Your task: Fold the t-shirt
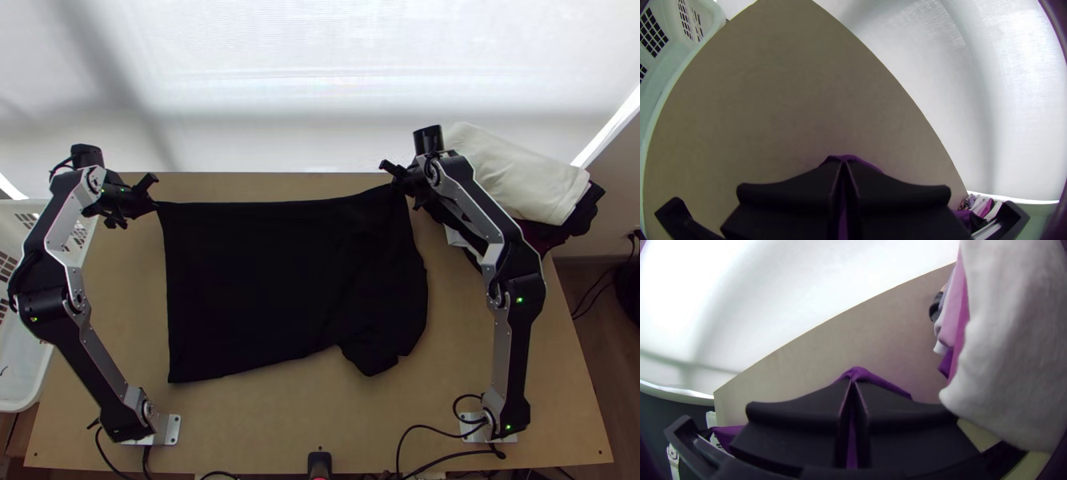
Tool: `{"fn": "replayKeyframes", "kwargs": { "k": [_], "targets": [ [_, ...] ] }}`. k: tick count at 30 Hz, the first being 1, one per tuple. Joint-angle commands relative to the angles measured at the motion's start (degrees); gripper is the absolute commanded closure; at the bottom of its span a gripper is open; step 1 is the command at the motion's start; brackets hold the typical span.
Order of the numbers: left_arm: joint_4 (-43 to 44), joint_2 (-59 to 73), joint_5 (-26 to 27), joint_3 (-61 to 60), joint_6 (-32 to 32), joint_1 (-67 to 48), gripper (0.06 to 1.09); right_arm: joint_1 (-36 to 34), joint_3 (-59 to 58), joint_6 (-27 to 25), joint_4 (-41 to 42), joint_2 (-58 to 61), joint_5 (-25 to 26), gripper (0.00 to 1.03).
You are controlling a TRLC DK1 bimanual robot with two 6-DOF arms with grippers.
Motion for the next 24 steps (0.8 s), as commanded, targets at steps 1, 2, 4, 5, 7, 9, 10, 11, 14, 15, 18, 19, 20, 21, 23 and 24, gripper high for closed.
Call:
{"fn": "replayKeyframes", "kwargs": {
  "k": [1,2,4,5,7,9,10,11,14,15,18,19,20,21,23,24],
  "targets": [
    [-4.49,0.33,0.32,3.51,1.28,-0.19,1.05,0.51,2.30,0.48,-2.44,0.45,0.68,1.00],
    [-6.69,0.24,1.19,4.30,1.80,-0.45,1.05,0.51,2.30,0.57,-3.23,0.09,0.68,1.00],
    [-10.03,-0.11,3.22,5.00,2.33,-0.45,1.05,0.59,2.38,0.48,-5.25,-0.34,0.68,1.00],
    [-11.08,-0.64,4.27,5.00,2.51,-0.45,1.05,0.68,2.38,0.48,-6.48,-0.61,0.51,1.00],
    [-13.55,-1.51,6.20,4.82,3.56,-0.45,1.05,0.86,3.35,0.31,-9.82,-0.70,0.16,1.00],
    [-15.83,-2.39,6.56,4.30,5.06,-0.63,1.05,1.03,4.05,0.13,-12.98,-0.87,0.07,1.00],
    [-16.09,-2.92,6.64,3.51,5.41,-0.71,1.05,1.12,4.05,-0.05,-13.95,-0.96,0.07,1.00],
    [-16.18,-3.80,6.99,2.45,5.93,-0.71,1.05,1.12,3.96,-0.31,-15.09,-1.22,0.07,1.00],
    [-16.09,-6.08,7.79,-0.45,6.99,-0.54,1.05,1.21,3.61,-1.19,-18.26,-1.93,0.07,1.00],
    [-16.01,-6.79,7.96,-1.33,7.43,-0.27,1.05,1.21,3.17,-1.63,-18.96,-2.37,0.07,1.00],
    [-15.74,-8.72,8.58,-4.40,9.19,0.69,1.05,1.21,0.98,-2.33,-19.57,-4.21,0.07,1.00],
    [-15.48,-9.51,9.02,-5.64,9.36,0.78,1.05,1.21,0.10,-2.68,-19.57,-4.74,0.07,1.00],
    [-15.39,-10.13,9.19,-6.87,9.98,0.96,1.05,1.21,-0.61,-2.86,-19.57,-5.27,0.07,1.00],
    [-15.22,-10.74,9.19,-7.92,10.42,1.13,1.05,1.21,-1.48,-3.12,-19.57,-5.62,0.07,1.00],
    [-15.04,-11.53,9.28,-9.50,10.94,1.48,1.05,1.03,-2.71,-3.65,-19.57,-6.50,0.07,1.00],
    [-14.78,-11.89,9.37,-10.29,11.12,1.92,1.05,0.86,-3.33,-3.83,-19.49,-6.85,0.07,1.00]
  ]
}}
